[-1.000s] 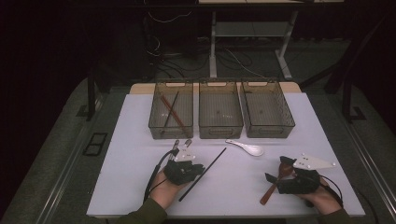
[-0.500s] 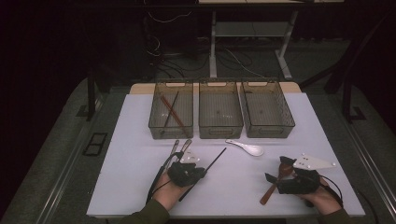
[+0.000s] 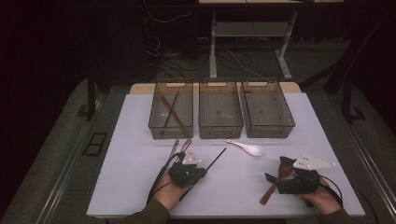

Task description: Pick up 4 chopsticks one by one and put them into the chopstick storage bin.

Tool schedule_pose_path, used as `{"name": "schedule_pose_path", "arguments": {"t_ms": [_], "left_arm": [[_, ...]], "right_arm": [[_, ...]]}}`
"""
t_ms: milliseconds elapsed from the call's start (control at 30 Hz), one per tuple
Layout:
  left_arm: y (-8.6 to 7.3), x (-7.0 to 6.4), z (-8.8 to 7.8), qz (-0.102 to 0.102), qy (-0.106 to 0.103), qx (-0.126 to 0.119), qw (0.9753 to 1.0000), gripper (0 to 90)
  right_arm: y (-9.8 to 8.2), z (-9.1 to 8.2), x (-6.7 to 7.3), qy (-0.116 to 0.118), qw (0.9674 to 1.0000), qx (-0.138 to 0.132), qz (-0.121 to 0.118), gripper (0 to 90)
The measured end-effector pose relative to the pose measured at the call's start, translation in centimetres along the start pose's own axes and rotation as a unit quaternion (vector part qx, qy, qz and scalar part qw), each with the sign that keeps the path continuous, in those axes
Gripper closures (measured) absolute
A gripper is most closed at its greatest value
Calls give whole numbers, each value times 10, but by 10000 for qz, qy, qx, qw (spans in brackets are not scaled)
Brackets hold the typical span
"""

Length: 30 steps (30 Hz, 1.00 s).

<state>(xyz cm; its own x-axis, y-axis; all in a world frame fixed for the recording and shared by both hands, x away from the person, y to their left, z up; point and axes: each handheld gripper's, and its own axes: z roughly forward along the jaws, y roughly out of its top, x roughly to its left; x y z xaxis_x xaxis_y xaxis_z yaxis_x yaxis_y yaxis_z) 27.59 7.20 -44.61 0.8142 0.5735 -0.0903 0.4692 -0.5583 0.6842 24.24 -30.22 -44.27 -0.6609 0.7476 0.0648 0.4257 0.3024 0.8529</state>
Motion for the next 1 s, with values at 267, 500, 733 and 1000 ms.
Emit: {"name": "schedule_pose_path", "arguments": {"t_ms": [267, 500, 733, 1000], "left_arm": [[1, 1, -1, 56, 97, 25, 9999, 856], [2, 1, -2, 32, 71, 0, 10000, 857], [3, 3, -6, 42, 13, -85, 10000, 857], [6, 5, -14, -4, -139, -227, 9996, 858]], "right_arm": [[0, 0, 0, 6, 10000, -4, -2, 119], [0, 0, 0, 12, 10000, -8, -6, 119], [0, 0, 0, 7, 10000, -6, -9, 119], [0, 0, 0, 11, 10000, -23, -27, 119]]}}
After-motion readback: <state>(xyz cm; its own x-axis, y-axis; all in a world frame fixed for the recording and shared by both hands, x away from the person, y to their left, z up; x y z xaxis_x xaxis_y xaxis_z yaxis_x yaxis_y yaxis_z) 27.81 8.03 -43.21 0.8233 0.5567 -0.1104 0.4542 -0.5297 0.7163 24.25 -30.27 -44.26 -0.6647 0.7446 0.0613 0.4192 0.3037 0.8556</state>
